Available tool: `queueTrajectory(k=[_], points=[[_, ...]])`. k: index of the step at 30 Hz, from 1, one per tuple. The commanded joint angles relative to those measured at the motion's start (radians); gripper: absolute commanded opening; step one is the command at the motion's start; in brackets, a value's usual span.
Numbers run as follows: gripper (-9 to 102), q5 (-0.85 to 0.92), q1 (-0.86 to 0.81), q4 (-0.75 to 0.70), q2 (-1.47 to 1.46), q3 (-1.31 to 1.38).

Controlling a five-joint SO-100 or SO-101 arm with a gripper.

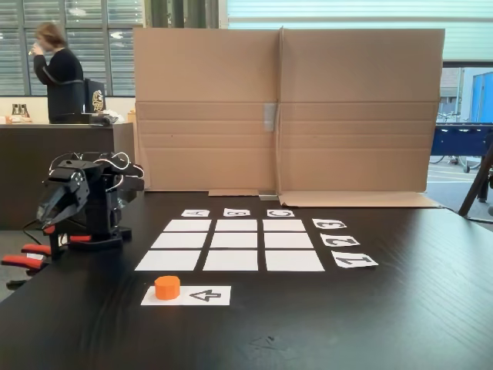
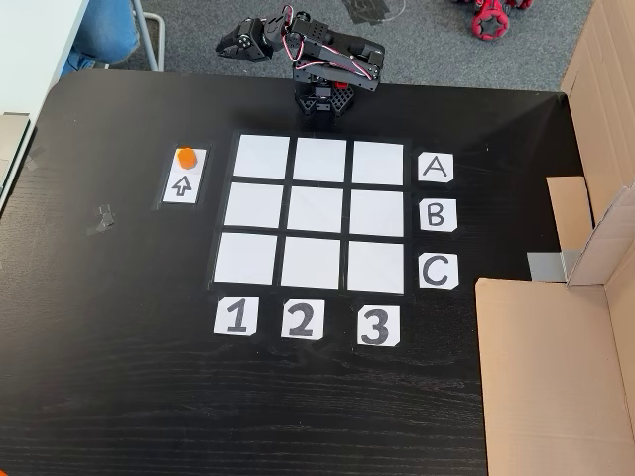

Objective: Pick up the round, orange token and place it in the grid on square B3.

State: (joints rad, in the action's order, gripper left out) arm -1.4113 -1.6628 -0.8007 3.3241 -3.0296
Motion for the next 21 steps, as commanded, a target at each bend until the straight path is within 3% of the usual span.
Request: queueTrajectory(k=[1,21], points=[[-1,0.018,-0.025,0.009,0.012,-0.002],[-1,0.058,0.011,0.003,-0.028,0.025]])
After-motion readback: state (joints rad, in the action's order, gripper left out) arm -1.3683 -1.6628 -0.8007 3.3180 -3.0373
